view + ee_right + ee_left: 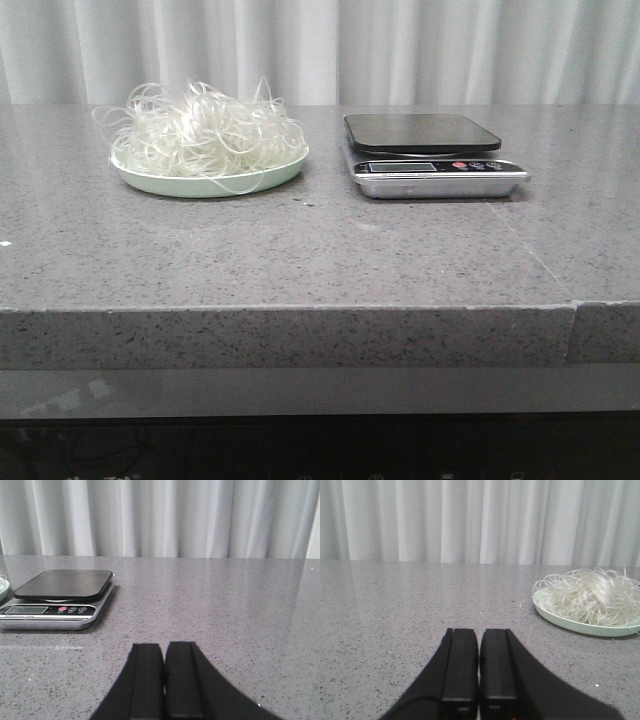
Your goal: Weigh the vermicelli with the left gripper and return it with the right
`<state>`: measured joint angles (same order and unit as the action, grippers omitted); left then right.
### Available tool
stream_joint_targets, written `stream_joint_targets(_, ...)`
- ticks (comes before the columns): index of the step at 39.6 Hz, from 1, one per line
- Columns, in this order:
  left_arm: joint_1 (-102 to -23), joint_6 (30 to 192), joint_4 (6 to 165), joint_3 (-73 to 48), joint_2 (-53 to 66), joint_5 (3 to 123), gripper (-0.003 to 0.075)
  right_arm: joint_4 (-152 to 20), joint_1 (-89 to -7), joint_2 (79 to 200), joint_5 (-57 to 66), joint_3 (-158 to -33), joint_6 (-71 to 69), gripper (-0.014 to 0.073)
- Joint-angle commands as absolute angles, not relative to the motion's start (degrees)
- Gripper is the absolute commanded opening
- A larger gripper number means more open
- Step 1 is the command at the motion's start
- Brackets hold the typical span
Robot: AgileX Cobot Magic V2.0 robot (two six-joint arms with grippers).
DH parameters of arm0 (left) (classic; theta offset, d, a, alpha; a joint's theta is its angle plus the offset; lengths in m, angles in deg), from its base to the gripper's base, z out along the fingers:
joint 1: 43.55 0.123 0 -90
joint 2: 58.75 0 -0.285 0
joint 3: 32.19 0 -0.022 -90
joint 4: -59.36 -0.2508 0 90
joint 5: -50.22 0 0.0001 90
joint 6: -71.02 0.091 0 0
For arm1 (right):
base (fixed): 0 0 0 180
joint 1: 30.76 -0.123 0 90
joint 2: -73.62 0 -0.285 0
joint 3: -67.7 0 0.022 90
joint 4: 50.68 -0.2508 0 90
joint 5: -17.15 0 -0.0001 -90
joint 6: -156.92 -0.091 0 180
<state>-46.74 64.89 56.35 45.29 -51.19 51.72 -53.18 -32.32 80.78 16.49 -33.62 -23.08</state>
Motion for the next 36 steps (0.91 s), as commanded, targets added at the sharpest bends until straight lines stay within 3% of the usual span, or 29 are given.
stream_joint_targets(1, -47.13, 64.33, 56.45, 47.44, -52.52, 46.8, 0.0155, -53.13, -32.04, 79.89, 21.47, -33.76, -22.72, 0.0164)
stream_joint_targets(29, -47.13, 64.33, 56.43, 47.44, -52.52, 44.27, 0.0155, -53.13, -32.04, 79.89, 22.74, -33.92, -22.72, 0.0164)
stream_joint_targets(36, -47.13, 64.33, 56.43, 42.77, -52.44, 42.69, 0.0155, -53.18, -32.04, 79.89, 20.29, -39.53, -22.72, 0.0164)
